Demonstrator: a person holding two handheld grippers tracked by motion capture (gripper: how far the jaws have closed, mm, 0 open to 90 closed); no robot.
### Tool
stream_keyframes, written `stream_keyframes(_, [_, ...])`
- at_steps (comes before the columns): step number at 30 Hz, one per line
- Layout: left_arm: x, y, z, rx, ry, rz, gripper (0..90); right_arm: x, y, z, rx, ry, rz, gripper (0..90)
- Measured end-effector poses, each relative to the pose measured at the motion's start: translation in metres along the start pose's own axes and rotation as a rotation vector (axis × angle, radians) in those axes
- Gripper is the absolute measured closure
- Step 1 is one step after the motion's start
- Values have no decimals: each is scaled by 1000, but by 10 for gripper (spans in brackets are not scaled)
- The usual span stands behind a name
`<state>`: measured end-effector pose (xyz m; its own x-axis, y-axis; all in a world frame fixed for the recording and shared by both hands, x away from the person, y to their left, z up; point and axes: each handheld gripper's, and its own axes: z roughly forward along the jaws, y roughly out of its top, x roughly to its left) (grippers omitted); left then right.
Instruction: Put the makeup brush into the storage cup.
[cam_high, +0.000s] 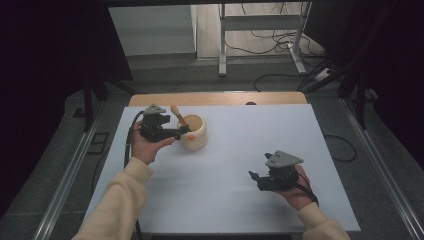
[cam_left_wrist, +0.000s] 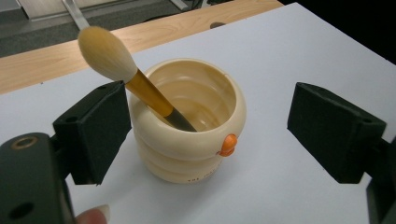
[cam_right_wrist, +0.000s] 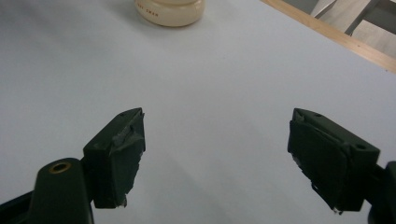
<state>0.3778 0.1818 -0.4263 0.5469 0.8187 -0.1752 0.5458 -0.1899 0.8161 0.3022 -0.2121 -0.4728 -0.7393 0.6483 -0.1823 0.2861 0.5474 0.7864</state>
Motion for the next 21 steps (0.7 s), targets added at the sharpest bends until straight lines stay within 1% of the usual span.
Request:
stream_keyframes(2, [-2,-1,-2,-13,19,16,160,-1,-1,-2,-1,-5,1,198])
stream_keyframes(5, [-7,-3,-5,-4,10,27,163,0,0,-6,-3,-12,0,198])
stream_keyframes(8, [-12,-5,-10,-2,6,54,163,2,0,-8,-7,-14,-2,198])
stream_keyframes(13, [-16,-13,-20,7,-10,65,165,3,0,-10,-12,-15,-3,198])
stream_keyframes(15, [-16,-18,-24,22,-13,72,166,2,0,-10,-13,-16,-2,198])
stream_keyframes(17, [-15,-23,-27,25,-23,64,169,2,0,-10,-11,-17,-1,198])
stream_keyframes(20, [-13,-30,-31,38,-24,62,171,0,0,-10,-12,-20,2,198])
stream_keyframes(21, [-12,-33,-33,35,-21,65,171,0,0,-10,-12,-21,3,198])
